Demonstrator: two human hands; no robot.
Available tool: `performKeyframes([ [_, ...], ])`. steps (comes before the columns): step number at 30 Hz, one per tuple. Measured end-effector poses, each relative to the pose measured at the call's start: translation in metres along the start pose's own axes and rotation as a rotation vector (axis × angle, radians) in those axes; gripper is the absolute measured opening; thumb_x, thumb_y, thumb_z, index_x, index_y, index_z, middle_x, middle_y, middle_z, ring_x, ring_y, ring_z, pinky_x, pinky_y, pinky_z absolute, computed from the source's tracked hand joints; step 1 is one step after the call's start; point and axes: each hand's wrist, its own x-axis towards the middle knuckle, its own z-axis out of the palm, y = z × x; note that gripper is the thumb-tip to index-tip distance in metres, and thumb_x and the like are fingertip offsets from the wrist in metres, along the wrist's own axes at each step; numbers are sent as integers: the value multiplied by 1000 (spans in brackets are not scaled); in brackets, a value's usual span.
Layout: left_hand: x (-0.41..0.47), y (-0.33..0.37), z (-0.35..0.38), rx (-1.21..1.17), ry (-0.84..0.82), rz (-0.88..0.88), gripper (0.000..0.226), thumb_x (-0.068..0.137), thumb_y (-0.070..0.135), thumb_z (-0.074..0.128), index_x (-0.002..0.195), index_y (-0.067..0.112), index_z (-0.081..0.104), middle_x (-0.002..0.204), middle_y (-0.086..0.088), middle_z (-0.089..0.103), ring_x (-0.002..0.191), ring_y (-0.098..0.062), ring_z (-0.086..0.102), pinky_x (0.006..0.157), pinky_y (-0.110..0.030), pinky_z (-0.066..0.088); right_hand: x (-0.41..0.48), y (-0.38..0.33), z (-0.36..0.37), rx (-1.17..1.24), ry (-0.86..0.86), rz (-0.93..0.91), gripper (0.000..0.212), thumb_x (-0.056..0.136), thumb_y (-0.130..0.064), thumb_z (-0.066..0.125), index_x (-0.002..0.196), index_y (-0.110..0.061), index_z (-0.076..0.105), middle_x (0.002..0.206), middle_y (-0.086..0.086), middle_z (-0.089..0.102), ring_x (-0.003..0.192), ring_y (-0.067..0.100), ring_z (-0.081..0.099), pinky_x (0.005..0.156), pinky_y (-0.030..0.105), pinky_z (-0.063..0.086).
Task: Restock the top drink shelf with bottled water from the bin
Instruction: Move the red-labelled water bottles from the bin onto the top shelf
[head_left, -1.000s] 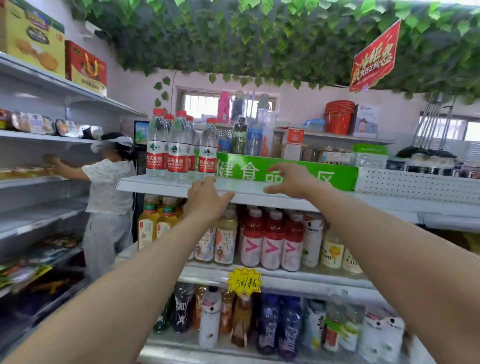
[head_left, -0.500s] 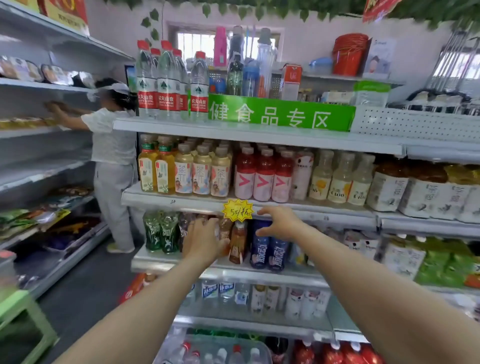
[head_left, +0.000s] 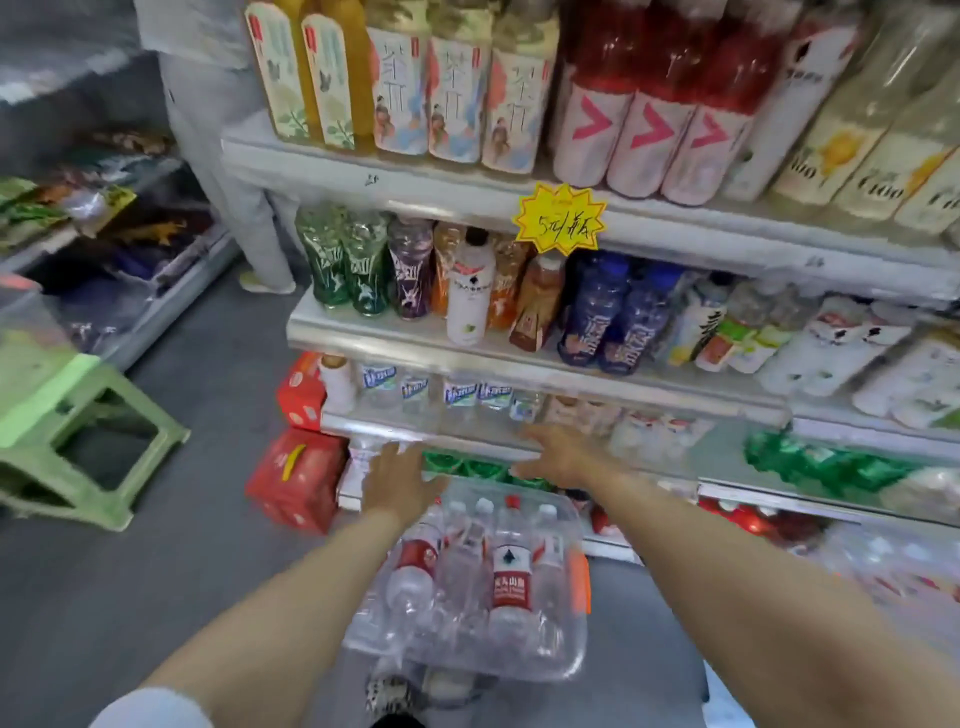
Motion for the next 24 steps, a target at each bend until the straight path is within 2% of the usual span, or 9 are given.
performKeyframes([
  [2,8,-29,20,23,-48,-37,63,91,54,60,146,27,45,149,-14,44,139,-31,37,110,-39,34,20,3,29,46,-63,51,67,91,-36,75,148,-11,50,157,8,45,139,24,47,106,26,40],
  [6,22,-81,56,55,-144,-160,66,91,65,53,149,37,39,158,-12,30,145,-30,27,117,-43,24,51,8,79,200,-185,165,64,92,-40,73,146,-11,53,152,8,50,135,25,52,91,18,42],
  [9,27,-105,77,32,-222,-215,70,88,69,52,151,44,34,164,-7,17,149,-31,17,118,-48,19,66,11,109,346,-188,293,64,88,-43,77,140,-12,58,150,9,52,131,26,55,98,24,44],
  [13,23,-116,106,112,-252,-159,72,84,76,49,150,51,30,166,-4,11,151,-30,12,118,-48,16,82,13,135,484,-210,435,78,86,-49,77,146,-7,51,151,13,51,131,29,55,108,34,45],
  [17,21,-121,115,133,-171,-150,74,83,78,46,150,51,28,164,-1,17,148,-30,18,115,-48,20,98,8,153,483,-108,443,60,86,-41,80,134,-9,63,138,8,63,124,23,60,102,23,42],
  [18,23,-123,115,114,-157,-161,74,84,77,47,150,50,28,163,1,20,147,-28,21,114,-48,23,102,4,157,510,-95,427,57,85,-39,81,131,-11,65,136,7,65,124,22,61,105,23,43],
  [21,29,-127,113,72,-159,-196,74,86,74,46,152,48,25,162,5,23,145,-26,25,112,-49,28,112,-9,167,524,-132,384,56,85,-39,81,132,-12,65,136,7,65,126,25,60,114,39,43],
  [22,30,-128,113,69,-165,-200,74,87,74,45,152,48,24,162,6,23,145,-26,25,112,-49,28,115,-11,169,518,-126,380,57,85,-40,81,132,-11,65,136,8,65,126,25,60,114,40,43],
  [24,33,-127,112,80,-186,-203,73,88,75,43,153,49,21,163,6,21,145,-26,23,112,-50,27,119,-8,170,527,-90,405,58,85,-42,80,132,-12,64,136,7,65,126,25,59,113,33,41],
])
